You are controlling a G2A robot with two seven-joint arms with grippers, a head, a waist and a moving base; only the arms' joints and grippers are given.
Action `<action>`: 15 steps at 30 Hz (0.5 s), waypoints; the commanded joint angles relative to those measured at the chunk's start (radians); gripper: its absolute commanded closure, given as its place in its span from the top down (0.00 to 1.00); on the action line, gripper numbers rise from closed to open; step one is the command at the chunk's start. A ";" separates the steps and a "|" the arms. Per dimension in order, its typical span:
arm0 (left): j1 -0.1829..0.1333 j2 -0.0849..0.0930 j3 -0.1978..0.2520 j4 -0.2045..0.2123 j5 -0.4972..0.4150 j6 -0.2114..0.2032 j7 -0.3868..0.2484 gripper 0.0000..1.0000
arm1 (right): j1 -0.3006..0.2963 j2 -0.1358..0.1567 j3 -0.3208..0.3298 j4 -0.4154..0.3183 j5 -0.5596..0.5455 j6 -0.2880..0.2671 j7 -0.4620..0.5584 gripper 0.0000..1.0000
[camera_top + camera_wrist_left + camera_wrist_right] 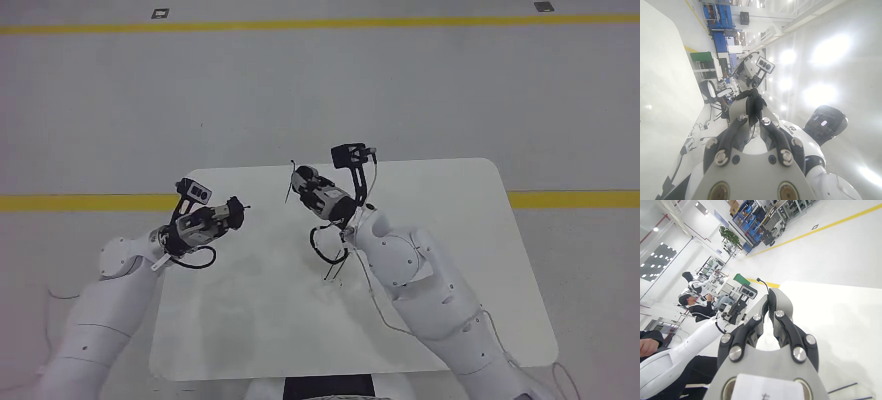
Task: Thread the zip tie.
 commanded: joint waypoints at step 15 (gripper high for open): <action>0.044 -0.105 -0.053 -0.111 0.223 0.000 0.221 0.00 | -0.042 -0.028 -0.066 0.018 0.019 -0.019 -0.308 0.00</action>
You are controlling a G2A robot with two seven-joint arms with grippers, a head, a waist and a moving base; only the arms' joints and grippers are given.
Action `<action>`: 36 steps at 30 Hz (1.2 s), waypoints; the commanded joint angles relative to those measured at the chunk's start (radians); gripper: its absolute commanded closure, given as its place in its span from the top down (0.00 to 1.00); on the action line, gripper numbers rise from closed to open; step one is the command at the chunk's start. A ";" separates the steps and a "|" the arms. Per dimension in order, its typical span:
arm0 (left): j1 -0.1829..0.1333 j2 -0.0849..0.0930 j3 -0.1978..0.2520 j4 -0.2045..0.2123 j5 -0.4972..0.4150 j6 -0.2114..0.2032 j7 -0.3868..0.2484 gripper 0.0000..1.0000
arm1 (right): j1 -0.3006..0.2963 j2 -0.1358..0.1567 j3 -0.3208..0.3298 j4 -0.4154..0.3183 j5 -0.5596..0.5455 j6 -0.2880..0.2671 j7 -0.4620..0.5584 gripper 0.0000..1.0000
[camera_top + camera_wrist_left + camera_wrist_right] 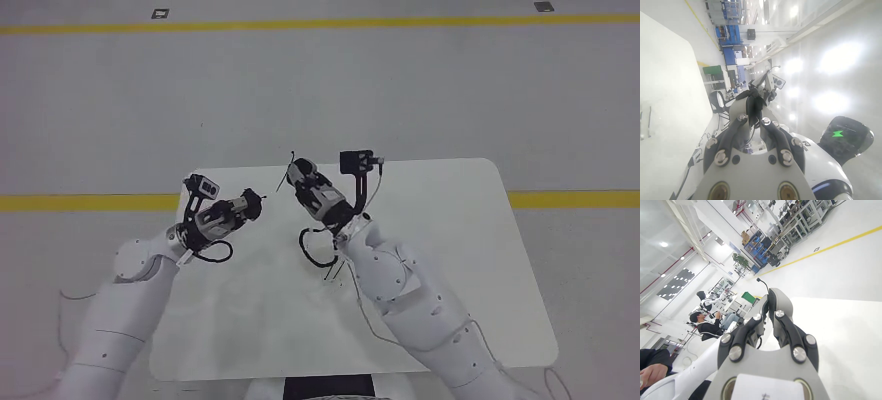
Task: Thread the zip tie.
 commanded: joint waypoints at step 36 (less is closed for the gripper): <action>0.009 -0.064 -0.040 -0.012 0.070 0.032 0.016 0.00 | -0.033 -0.002 0.003 0.008 -0.097 -0.090 -0.066 0.00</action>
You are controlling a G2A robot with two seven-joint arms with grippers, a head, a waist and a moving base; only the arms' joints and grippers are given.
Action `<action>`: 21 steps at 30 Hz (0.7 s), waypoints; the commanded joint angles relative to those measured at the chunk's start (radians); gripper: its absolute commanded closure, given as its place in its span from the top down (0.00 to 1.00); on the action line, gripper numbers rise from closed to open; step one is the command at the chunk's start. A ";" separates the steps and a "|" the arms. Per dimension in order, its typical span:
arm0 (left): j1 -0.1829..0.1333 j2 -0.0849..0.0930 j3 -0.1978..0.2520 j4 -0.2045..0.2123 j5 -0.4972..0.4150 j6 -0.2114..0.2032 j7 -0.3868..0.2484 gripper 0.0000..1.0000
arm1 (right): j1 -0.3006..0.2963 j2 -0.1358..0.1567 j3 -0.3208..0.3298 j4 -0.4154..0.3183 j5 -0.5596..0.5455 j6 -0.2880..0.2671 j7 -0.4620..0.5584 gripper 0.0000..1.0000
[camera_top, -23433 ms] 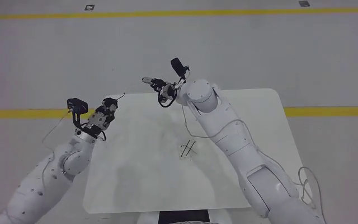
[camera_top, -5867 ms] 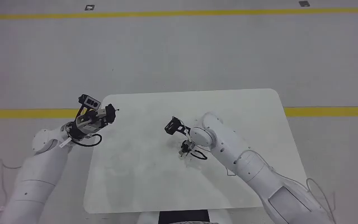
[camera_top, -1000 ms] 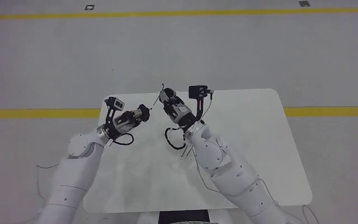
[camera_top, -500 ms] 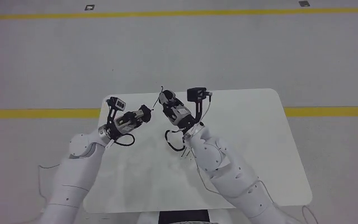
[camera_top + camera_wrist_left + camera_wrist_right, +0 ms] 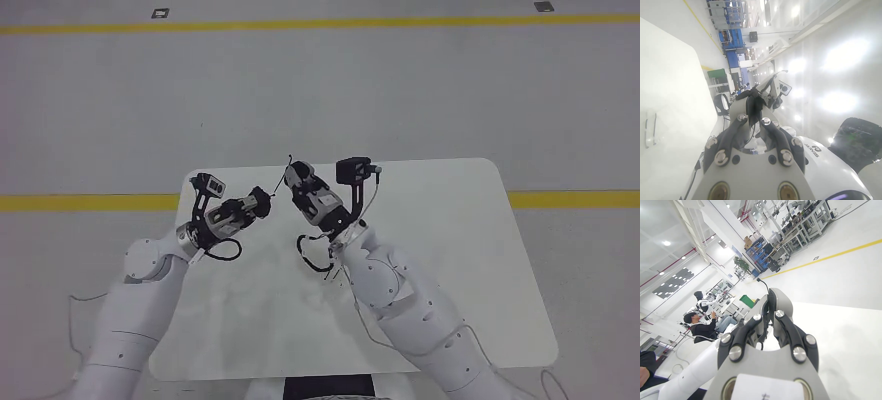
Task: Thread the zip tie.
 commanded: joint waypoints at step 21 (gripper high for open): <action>-0.019 0.012 -0.012 0.032 -0.114 0.104 -0.128 0.00 | -0.020 0.008 0.024 -0.013 -0.038 -0.071 0.027 0.00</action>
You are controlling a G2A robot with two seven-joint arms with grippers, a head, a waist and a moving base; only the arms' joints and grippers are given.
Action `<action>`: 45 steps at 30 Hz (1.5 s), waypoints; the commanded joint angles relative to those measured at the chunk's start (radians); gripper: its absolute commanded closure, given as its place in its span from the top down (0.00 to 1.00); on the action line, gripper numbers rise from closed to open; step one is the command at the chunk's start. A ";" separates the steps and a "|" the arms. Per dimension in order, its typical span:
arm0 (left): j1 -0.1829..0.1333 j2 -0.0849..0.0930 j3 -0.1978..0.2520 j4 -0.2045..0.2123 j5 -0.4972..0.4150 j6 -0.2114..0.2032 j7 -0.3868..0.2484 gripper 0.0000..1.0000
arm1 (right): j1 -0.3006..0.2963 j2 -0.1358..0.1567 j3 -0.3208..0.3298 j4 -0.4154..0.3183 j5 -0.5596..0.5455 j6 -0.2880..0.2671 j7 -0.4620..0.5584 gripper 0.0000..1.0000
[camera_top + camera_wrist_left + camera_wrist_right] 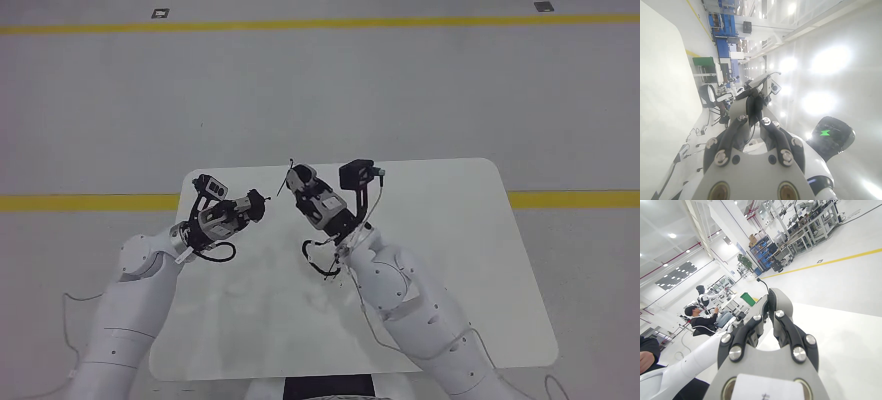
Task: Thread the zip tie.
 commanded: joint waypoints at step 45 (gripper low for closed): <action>0.000 0.000 0.000 0.000 0.000 0.000 0.000 0.00 | -0.004 -0.024 -0.038 0.012 -0.031 0.027 -0.044 0.00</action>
